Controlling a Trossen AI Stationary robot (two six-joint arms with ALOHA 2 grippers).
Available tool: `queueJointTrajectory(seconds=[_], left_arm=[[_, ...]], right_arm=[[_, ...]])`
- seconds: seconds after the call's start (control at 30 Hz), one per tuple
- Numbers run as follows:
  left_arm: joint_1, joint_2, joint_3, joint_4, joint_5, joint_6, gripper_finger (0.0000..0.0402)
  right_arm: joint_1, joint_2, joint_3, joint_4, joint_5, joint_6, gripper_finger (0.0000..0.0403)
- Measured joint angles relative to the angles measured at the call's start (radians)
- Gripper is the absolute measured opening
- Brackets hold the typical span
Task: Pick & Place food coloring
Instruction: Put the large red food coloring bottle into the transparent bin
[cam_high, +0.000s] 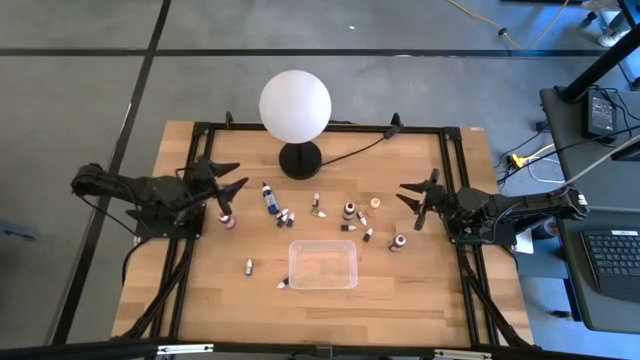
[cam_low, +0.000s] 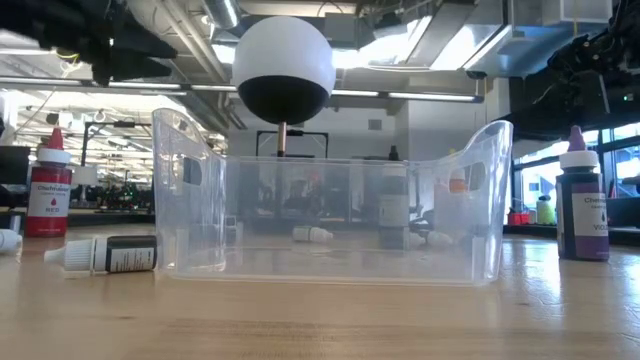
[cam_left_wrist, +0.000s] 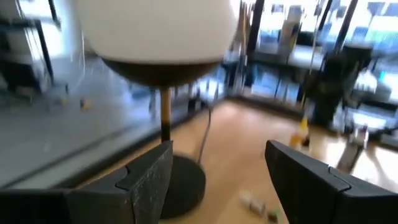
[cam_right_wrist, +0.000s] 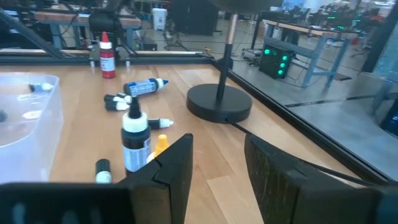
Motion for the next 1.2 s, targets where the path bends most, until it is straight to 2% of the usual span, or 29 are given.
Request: queueJointTrajectory(seconds=[0.13, 0.3, 0.4, 0.47, 0.6, 0.7, 1.2], left_arm=[[0.001, 0.232, 0.233, -0.308, 0.061, -0.227, 0.0253], [0.031, 0.521, 0.524, -0.820, 0.200, -0.649, 0.0253], [0.061, 0.663, 0.611, -1.073, 0.334, -0.879, 0.0253], [0.075, 0.734, 0.624, -1.178, 0.436, -0.977, 0.0253], [0.085, 0.823, 0.621, -1.225, 0.587, -1.051, 0.0253], [0.084, 0.851, 0.621, -1.209, 0.632, -1.054, 0.0253], [0.085, 0.882, 0.620, -1.218, 0.629, -1.141, 0.0253]], right_arm=[[0.000, 0.000, 0.000, 0.000, 0.011, 0.000, 0.0149], [0.000, 0.000, 0.000, 0.000, 0.012, 0.004, 0.0149], [0.000, 0.000, 0.000, 0.000, 0.012, 0.005, 0.0149], [0.000, 0.000, 0.000, 0.000, 0.012, 0.005, 0.0149], [0.000, 0.000, 0.000, 0.000, 0.012, 0.006, 0.0149], [0.000, 0.000, 0.000, 0.000, 0.012, 0.006, 0.0149], [0.000, 0.000, 0.000, 0.000, 0.012, 0.009, 0.0149]])
